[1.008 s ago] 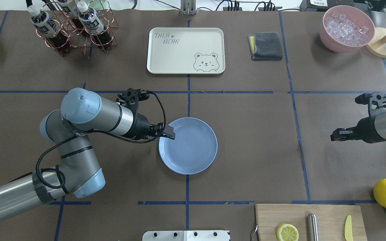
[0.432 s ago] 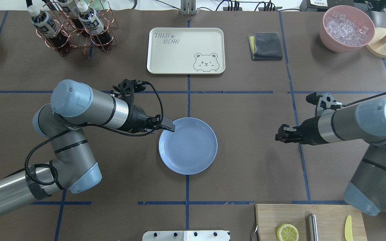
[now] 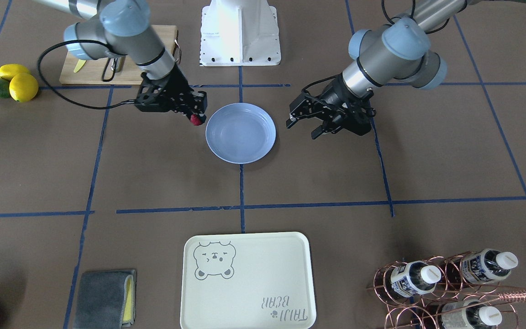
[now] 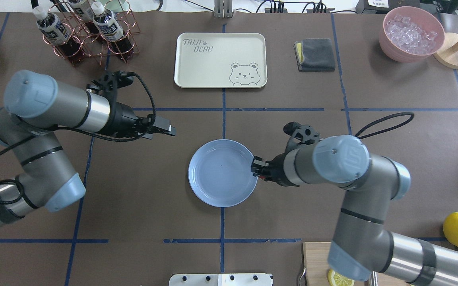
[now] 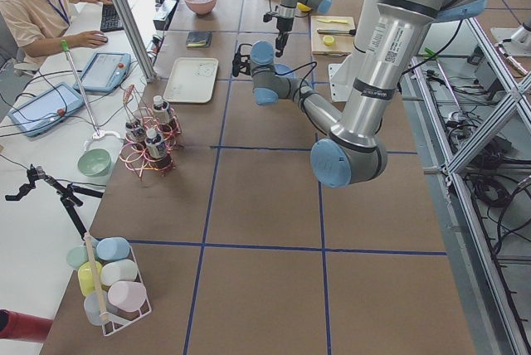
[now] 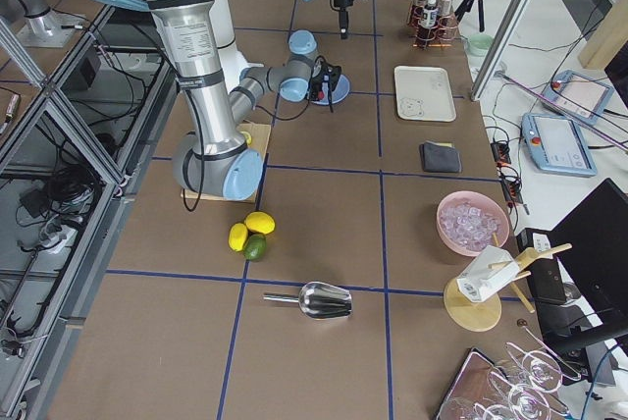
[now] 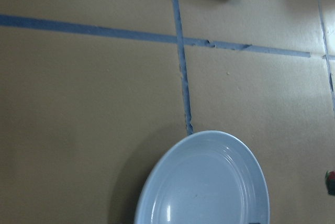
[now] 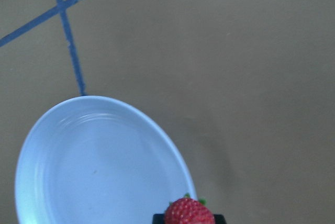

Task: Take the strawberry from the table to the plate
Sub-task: 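Lift the strawberry with the right gripper and carry it toward the plate, then lower the strawberry onto the plate and open the right gripper while the left gripper withdraws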

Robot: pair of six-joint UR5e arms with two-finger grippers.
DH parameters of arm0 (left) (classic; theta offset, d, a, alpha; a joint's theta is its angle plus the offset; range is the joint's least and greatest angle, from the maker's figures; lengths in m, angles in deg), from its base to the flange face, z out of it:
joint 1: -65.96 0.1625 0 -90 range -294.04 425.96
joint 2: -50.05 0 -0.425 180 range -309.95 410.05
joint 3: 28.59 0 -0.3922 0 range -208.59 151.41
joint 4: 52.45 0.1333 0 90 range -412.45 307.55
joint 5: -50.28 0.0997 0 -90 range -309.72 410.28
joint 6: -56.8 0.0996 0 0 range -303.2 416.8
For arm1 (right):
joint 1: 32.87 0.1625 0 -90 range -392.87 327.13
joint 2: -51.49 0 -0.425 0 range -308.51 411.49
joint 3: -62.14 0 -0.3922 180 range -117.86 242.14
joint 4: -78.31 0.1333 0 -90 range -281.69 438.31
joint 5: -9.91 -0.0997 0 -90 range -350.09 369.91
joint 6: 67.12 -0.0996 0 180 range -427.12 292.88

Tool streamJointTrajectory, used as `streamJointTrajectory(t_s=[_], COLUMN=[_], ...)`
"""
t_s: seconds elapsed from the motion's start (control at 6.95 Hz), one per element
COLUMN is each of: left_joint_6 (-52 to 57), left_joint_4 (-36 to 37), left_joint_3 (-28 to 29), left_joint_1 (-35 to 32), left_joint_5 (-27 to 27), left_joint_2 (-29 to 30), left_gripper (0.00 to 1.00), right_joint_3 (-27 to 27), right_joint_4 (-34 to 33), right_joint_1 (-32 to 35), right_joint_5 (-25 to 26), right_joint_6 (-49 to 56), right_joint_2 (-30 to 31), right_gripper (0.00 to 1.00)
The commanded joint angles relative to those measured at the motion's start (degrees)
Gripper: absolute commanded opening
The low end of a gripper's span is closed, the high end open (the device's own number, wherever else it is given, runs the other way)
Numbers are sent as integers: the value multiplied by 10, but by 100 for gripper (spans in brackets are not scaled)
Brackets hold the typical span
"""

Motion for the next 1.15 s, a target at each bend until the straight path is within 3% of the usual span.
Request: streamJointTrajectory(t_s=[0.0, 0.14, 1.01], left_joint_6=[156, 199, 201], left_joint_4=[2, 1, -1], left_joint_3=[-5, -5, -5], left_joint_1=[-106, -136, -137], left_joint_5=[-91, -116, -117], left_joint_2=[-77, -102, -111], left_gripper=[86, 86, 89], right_joint_3=[71, 86, 141], right_joint_4=[-53, -56, -81], right_joint_1=[-30, -30, -30], right_joint_5=[45, 53, 83], right_joint_6=[-65, -66, -61], right_joint_2=[-109, -124, -142], right_gripper=[0, 0, 0])
